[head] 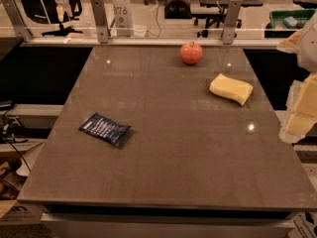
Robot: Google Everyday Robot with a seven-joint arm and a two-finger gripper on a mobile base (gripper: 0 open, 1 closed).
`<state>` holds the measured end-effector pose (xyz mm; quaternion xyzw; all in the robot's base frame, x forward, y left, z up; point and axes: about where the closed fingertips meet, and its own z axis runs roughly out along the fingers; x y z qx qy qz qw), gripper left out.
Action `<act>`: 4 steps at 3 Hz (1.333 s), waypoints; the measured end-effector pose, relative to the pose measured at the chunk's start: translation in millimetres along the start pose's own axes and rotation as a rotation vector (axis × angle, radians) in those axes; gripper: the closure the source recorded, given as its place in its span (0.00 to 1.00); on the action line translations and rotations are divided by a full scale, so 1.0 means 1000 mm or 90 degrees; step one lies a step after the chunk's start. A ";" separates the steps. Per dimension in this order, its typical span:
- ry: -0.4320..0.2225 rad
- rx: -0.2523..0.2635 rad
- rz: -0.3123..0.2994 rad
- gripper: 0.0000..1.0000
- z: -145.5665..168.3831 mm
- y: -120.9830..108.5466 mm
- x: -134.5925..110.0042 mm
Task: Move sponge near rxbar blueberry
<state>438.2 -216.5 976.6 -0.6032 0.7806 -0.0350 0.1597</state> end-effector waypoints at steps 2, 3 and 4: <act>-0.011 -0.017 0.014 0.00 0.011 -0.014 -0.002; -0.031 -0.030 0.041 0.00 0.032 -0.045 -0.003; -0.061 -0.029 0.072 0.00 0.054 -0.079 -0.001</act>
Offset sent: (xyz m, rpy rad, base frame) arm 0.0465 -0.0042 -0.0223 0.0830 0.0922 -0.0316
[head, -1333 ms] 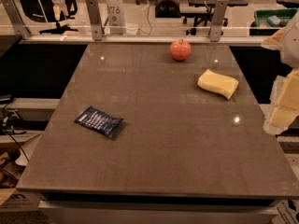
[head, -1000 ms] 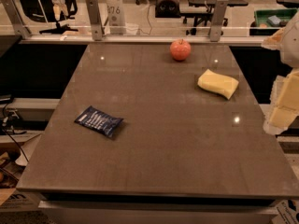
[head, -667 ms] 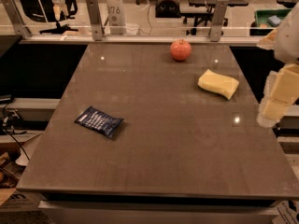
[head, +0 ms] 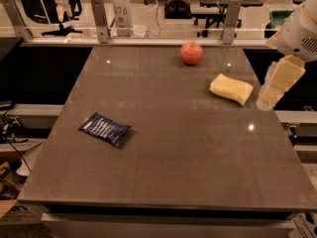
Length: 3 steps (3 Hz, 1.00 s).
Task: Move sponge near rxbar blueberry
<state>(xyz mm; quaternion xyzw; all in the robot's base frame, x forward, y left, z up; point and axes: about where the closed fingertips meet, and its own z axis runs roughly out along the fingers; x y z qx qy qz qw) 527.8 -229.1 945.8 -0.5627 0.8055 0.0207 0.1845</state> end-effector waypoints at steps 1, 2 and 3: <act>-0.023 0.022 0.025 0.00 0.019 -0.034 0.006; -0.032 0.039 0.041 0.00 0.043 -0.058 0.016; -0.028 0.027 0.057 0.00 0.073 -0.071 0.027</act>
Offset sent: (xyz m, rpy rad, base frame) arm 0.0895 -0.0432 -0.0621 0.0535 -0.0907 -0.1139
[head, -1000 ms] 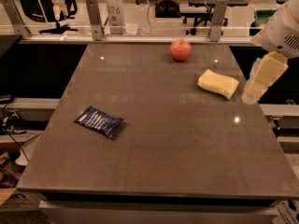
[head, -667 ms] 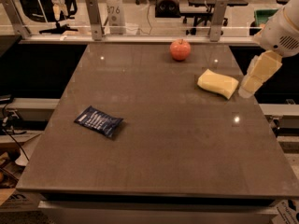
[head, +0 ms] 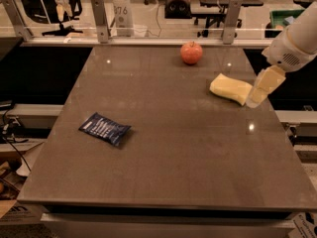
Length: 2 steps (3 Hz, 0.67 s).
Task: Move sponge near rxbar blueberry
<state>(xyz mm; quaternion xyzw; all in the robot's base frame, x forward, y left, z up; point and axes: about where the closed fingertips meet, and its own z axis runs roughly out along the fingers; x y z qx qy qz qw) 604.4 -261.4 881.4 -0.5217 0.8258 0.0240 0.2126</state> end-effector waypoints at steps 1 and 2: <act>0.010 -0.029 0.032 0.00 0.026 -0.008 0.012; 0.018 -0.048 0.051 0.00 0.043 -0.011 0.015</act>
Offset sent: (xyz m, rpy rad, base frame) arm 0.0251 -0.0094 -0.0575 0.0409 0.1415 -0.0772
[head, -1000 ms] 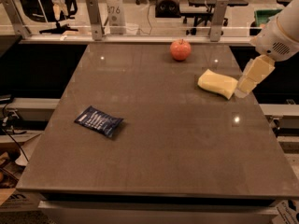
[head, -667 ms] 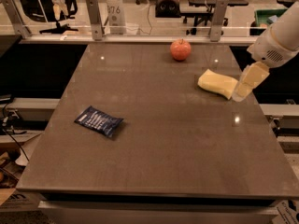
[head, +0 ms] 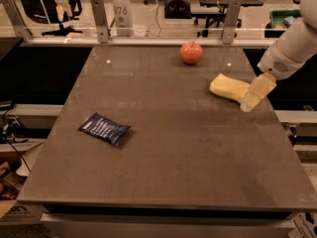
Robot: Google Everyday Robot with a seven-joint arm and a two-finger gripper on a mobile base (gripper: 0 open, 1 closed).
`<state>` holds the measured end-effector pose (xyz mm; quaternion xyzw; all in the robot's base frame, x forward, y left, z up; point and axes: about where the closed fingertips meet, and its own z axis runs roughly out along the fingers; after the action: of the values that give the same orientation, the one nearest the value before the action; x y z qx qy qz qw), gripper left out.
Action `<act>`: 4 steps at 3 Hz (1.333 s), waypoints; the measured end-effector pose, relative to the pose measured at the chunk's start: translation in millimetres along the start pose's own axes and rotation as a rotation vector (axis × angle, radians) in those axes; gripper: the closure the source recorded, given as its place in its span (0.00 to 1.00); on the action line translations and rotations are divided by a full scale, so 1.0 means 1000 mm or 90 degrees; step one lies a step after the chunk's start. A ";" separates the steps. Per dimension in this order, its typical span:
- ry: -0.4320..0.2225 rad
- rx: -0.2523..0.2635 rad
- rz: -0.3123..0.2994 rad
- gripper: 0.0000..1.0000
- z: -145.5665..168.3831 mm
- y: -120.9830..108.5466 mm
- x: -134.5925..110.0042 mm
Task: Move sponge near rxbar blueberry
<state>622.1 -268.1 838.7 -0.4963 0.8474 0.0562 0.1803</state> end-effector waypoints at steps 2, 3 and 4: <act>-0.001 -0.026 0.012 0.00 0.022 0.000 -0.015; 0.000 -0.033 0.006 0.18 0.029 0.001 -0.023; 0.001 -0.039 0.005 0.41 0.033 0.000 -0.028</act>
Offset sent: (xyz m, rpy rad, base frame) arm 0.0181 0.0289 -0.0132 0.0385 0.0425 -0.0006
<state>642.3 -236.3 818.4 -0.4985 0.8472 0.0822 0.1642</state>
